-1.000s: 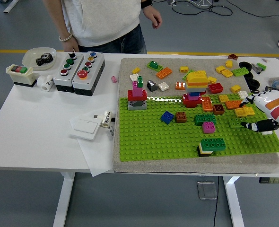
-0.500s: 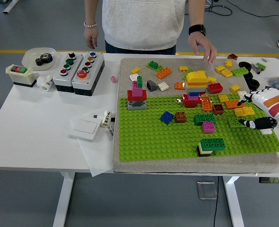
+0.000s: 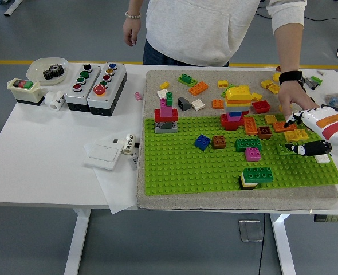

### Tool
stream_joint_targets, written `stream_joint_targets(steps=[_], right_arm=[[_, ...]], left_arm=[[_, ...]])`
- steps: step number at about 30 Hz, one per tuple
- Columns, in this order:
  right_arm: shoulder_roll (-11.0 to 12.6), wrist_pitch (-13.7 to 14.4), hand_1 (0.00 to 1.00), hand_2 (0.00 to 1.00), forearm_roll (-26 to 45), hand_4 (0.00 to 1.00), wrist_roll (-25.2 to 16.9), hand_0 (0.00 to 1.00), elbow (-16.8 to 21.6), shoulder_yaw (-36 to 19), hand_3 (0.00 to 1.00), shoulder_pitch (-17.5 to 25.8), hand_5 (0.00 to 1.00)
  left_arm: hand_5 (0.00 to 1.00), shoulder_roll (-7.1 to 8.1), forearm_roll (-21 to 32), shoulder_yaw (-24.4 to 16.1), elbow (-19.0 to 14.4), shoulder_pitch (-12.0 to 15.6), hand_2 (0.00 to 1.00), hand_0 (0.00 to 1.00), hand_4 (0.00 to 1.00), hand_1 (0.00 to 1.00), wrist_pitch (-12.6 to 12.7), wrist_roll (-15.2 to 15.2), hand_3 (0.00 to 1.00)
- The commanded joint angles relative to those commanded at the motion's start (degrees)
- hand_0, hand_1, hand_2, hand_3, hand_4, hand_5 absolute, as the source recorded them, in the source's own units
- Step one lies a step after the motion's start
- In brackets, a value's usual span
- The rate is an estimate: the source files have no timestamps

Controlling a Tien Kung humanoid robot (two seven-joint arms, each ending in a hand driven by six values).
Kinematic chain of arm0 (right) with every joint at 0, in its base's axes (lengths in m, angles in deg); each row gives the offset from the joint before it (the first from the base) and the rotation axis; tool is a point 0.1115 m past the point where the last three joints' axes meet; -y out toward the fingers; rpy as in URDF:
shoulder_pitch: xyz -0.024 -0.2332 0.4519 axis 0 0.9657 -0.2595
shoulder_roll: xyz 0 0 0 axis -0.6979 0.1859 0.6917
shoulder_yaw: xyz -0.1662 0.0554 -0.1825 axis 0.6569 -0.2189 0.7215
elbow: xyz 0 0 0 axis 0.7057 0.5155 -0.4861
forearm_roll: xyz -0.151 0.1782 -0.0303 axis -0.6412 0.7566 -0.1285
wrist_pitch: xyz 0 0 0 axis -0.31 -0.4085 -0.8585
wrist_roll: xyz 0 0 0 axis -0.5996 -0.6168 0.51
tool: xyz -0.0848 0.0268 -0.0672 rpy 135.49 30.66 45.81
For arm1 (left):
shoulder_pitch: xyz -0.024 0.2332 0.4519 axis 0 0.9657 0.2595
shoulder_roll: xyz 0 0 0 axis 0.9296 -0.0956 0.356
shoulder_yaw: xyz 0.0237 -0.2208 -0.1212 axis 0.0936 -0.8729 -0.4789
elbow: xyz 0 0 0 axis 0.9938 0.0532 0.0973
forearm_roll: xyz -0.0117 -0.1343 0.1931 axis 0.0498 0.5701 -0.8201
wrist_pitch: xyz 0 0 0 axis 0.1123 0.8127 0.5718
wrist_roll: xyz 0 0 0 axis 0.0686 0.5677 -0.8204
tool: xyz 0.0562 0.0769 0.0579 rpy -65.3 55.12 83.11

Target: Pick up the brick,pile it on top of brick,press brick,pick up the brick,pile it on top of brick,press brick

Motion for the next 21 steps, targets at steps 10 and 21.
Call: stream_joint_targets(steps=[10,21], right_arm=[[0.4,0.2,0.606,0.649,-2.7,0.824,3.0,0.582,-0.6,-1.1,0.627,0.0,0.342],[1.5,-0.8,0.609,0.654,-2.8,0.833,2.0,0.582,-0.5,-2.3,0.628,1.2,0.356]], left_arm=[[0.640,0.05,1.0,0.5,0.0,-0.3,0.764,0.787,0.683,0.797,0.1,-0.3,0.622],[0.640,-0.01,0.6,0.3,0.1,-0.1,0.765,0.788,0.683,0.795,0.0,-0.2,0.623]])
